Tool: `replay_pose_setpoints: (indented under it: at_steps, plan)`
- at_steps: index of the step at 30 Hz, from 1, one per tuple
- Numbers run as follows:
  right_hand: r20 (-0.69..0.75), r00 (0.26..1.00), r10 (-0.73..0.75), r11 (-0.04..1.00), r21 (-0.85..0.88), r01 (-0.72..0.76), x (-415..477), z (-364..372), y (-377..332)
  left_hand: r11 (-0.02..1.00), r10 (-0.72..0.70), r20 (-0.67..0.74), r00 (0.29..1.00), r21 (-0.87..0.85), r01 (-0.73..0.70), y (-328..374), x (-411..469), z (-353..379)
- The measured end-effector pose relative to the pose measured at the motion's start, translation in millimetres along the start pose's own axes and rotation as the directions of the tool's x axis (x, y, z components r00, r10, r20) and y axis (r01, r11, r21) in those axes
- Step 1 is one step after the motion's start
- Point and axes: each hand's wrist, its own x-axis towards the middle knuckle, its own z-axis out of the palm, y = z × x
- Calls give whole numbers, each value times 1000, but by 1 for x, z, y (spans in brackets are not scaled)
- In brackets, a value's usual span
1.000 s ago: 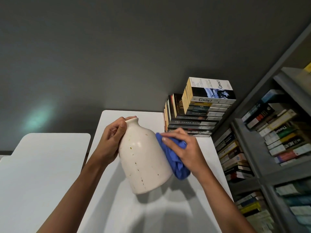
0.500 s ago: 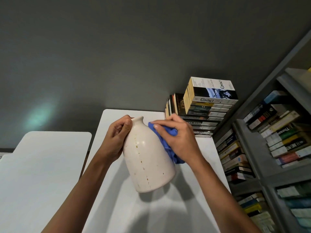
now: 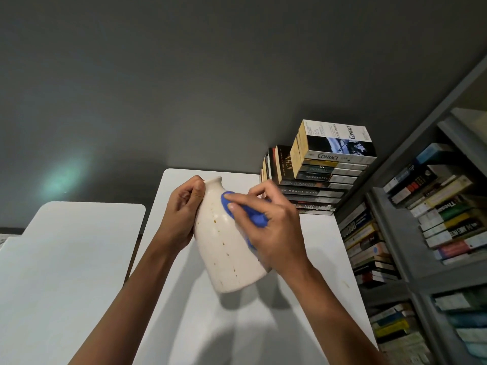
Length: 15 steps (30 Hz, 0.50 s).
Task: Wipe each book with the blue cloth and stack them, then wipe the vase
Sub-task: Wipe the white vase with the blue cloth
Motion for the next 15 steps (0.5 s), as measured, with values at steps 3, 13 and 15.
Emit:
replay_pose_setpoints:
  at_steps: [3,13,15]
  plan:
    - [38,997,-70,997,29,69,-28,-7,8,1000,7,-29,1000,18,-6,3,0,-7]
    - [-80,996,-35,999,16,36,-38,-3,13,1000,6,-126,992,13,-4,3,0,-8]
    - [-72,996,-52,998,25,54,-53,-8,21,1000,21,-128,992,24,-18,3,0,-14]
